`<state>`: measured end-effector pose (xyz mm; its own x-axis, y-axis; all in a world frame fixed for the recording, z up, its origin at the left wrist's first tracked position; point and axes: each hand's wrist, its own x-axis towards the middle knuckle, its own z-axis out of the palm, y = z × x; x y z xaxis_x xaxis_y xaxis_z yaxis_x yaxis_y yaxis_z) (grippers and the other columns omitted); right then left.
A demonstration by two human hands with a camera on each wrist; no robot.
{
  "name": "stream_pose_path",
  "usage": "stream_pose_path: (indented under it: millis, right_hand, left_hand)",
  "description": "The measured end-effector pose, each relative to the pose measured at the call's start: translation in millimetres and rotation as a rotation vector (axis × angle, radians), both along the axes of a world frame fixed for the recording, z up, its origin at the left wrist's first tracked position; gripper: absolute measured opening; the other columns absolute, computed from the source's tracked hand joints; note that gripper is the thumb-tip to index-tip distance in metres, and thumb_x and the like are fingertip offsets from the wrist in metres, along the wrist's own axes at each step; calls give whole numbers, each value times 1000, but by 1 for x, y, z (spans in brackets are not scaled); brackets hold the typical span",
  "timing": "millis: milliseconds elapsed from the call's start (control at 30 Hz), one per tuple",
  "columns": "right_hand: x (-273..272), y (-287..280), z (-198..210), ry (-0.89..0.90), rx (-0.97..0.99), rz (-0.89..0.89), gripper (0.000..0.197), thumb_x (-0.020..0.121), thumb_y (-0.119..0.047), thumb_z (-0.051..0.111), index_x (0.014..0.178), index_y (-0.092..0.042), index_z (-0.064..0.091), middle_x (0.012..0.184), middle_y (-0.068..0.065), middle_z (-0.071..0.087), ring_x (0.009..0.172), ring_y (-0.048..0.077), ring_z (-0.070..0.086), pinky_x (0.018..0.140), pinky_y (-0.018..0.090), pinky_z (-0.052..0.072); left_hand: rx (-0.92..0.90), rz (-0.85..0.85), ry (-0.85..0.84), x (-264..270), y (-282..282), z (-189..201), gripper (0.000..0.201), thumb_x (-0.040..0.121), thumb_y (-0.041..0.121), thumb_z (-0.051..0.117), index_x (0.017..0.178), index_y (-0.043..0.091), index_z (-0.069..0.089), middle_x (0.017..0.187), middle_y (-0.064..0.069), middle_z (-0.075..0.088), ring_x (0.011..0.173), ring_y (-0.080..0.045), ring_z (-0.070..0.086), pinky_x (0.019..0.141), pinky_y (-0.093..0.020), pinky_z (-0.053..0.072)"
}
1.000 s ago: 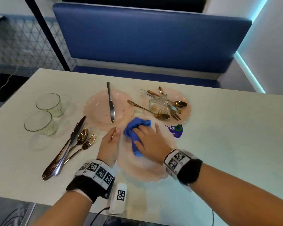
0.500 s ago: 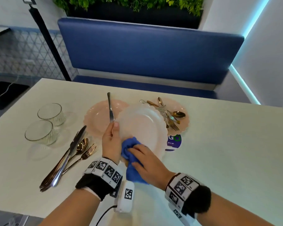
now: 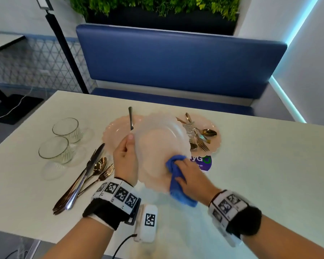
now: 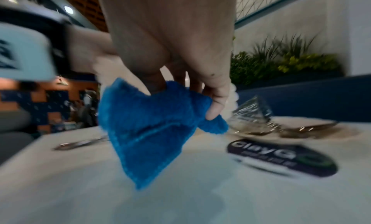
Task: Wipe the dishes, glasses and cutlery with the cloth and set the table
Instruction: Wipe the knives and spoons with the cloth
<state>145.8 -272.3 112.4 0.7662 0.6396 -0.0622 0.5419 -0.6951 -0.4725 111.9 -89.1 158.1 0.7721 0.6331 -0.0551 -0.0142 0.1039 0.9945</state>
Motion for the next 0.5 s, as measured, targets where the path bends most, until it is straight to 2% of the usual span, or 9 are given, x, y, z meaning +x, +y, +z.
stream_pose_path:
  millis: [67,133,167,233,267,367,433,467,500]
  right_hand:
    - [-26,7,-1,122,101,117,33,88,-15,50,120,-7,53,119,9,49,105,25,46,93,26,36]
    - [-30,9,7,370,250,109,28,90,-7,51,119,-7,53,110,3,51,99,16,47,84,13,35]
    - [-25,7,14,527,349,56,27,92,-5,51,119,-9,53,108,2,53,99,14,48,86,13,37]
    - [-8,-5,25,776,624,-129,25,95,-6,47,120,-10,52,111,6,58,103,17,54,94,27,43]
    - [2,-14,30,872,781,-235,25,96,-9,45,120,-10,53,111,7,61,102,19,57,93,33,46]
    - [28,-43,42,1105,1229,-454,29,89,-21,47,112,-11,62,95,3,72,83,15,69,74,30,58]
    - [37,-57,40,1076,1338,-510,34,91,-15,49,123,-6,55,96,3,73,82,15,72,67,30,59]
    - [38,-61,37,1029,1297,-537,53,87,-18,61,135,-4,44,108,7,69,92,18,70,70,31,58]
    - [40,-64,33,1100,1257,-531,81,73,-22,78,140,-5,35,124,10,61,104,18,66,77,31,57]
  left_hand:
    - [18,28,27,0,-2,-7,24,98,29,41,94,24,64,90,3,65,90,-17,58,85,-31,48]
    - [15,8,94,-2,-4,-10,22,98,28,41,103,22,62,86,8,62,85,-12,57,79,-24,47]
    - [29,-15,131,-4,-4,-12,22,98,28,41,104,22,62,84,12,61,83,-9,57,76,-22,47]
    - [51,-103,220,-8,-2,-14,25,98,32,39,99,23,63,83,15,60,85,-9,58,82,-26,48]
    - [60,-145,272,-10,0,-15,29,98,36,37,100,23,63,85,15,60,88,-11,58,85,-28,47]
    - [186,-291,484,-19,-1,-22,48,96,52,22,108,24,58,97,11,60,97,-12,55,81,-20,40]
    - [271,-368,593,-22,-4,-33,66,93,59,15,124,19,57,123,-3,61,117,-23,53,91,-27,38]
    - [290,-392,623,-22,-6,-38,66,94,57,15,129,17,54,129,-7,57,121,-25,51,96,-31,35]
    - [287,-408,638,-21,-9,-42,63,96,53,16,129,16,54,127,-8,58,117,-23,52,95,-29,35]
